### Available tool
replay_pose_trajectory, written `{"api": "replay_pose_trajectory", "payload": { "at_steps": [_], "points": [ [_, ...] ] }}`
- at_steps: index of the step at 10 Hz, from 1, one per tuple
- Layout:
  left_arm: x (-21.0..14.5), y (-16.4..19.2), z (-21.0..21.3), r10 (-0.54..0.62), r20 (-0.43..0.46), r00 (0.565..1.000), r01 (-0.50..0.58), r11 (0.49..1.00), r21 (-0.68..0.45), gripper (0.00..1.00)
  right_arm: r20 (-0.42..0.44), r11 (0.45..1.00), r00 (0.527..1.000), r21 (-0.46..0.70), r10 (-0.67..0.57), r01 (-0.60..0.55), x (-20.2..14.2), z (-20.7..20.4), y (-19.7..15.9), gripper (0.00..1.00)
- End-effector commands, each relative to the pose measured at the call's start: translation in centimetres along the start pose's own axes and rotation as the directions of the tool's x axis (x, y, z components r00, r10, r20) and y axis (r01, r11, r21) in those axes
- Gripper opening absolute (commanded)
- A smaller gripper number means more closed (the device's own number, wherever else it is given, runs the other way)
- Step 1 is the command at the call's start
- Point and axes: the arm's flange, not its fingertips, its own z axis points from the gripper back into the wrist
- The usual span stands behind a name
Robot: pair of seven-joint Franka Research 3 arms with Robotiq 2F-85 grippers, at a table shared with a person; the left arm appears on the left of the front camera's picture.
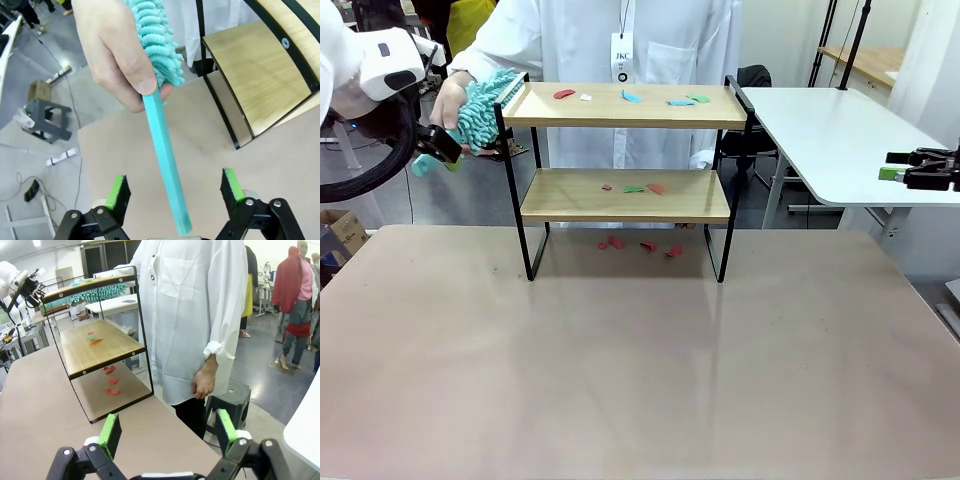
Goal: Clean the shelf.
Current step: Pick up the Duster handed by the human.
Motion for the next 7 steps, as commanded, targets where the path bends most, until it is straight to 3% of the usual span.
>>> {"api": "replay_pose_trajectory", "payload": {
  "at_steps": [1,2,3,4,7],
  "points": [
    [0.06,-0.08,0.03,0.048,0.034,0.998,-0.048,0.998,0.027,0.42,0.0,1.0,1.0,0.001,0.005,-0.005,0.29,-0.17,0.08,1.0],
    [-0.01,-0.04,0.05,0.049,0.034,0.998,-0.05,0.999,0.022,0.16,0.0,1.0,1.0,0.001,0.005,-0.005,0.29,-0.17,0.08,1.0],
    [0.15,0.04,-0.12,0.053,0.027,0.998,-0.053,0.998,0.014,0.36,0.0,1.0,1.0,0.001,0.005,-0.005,0.29,-0.17,0.08,1.0],
    [0.11,0.04,-0.31,0.053,0.018,0.998,-0.053,0.998,0.019,0.0,0.0,1.0,1.0,0.001,0.005,-0.005,0.29,-0.17,0.08,1.0],
    [0.08,0.0,-0.31,0.071,-0.004,0.997,-0.07,0.997,0.034,0.0,0.0,1.0,1.0,0.001,0.005,-0.005,0.29,-0.17,0.08,1.0]
  ]
}}
